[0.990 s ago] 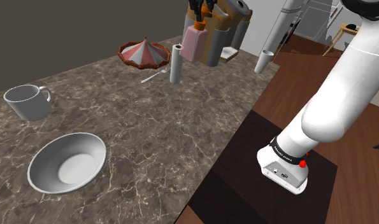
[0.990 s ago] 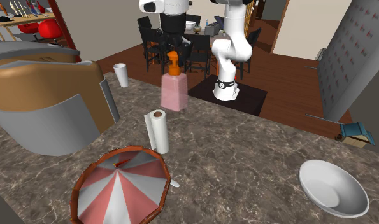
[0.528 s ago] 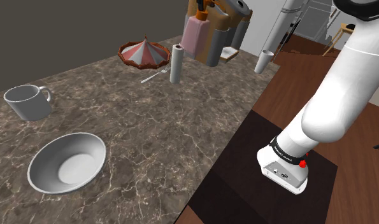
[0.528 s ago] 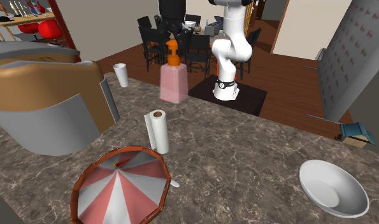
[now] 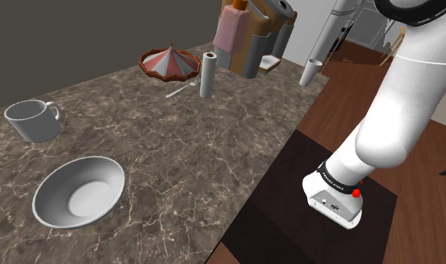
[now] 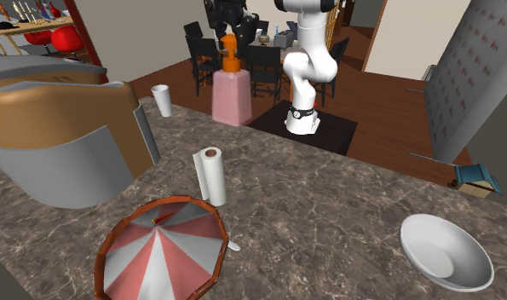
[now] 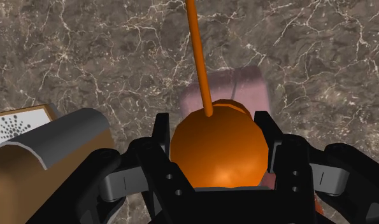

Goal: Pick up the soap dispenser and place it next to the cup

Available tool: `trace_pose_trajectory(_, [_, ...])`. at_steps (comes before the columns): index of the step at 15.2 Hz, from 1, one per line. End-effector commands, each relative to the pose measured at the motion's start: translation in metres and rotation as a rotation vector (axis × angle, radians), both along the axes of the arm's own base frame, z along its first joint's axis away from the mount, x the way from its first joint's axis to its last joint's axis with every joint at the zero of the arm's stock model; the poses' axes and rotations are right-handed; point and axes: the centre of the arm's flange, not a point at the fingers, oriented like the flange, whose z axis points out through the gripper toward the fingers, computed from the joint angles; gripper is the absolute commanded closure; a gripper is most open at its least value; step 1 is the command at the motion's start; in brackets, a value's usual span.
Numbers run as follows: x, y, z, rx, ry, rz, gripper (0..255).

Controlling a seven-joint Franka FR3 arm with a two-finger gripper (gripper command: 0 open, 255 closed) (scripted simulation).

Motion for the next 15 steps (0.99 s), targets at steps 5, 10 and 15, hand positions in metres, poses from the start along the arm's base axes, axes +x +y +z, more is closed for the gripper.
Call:
trace_pose_trajectory(5, [-0.004, -0.025, 0.014, 0.0, 0.0, 0.0, 255])
trace_pose_trajectory(10, [-0.015, -0.09, 0.005, 0.0, 0.0, 0.0, 255])
trace_pose_trajectory(15, [-0.026, -0.154, -0.004, 0.0, 0.0, 0.0, 255])
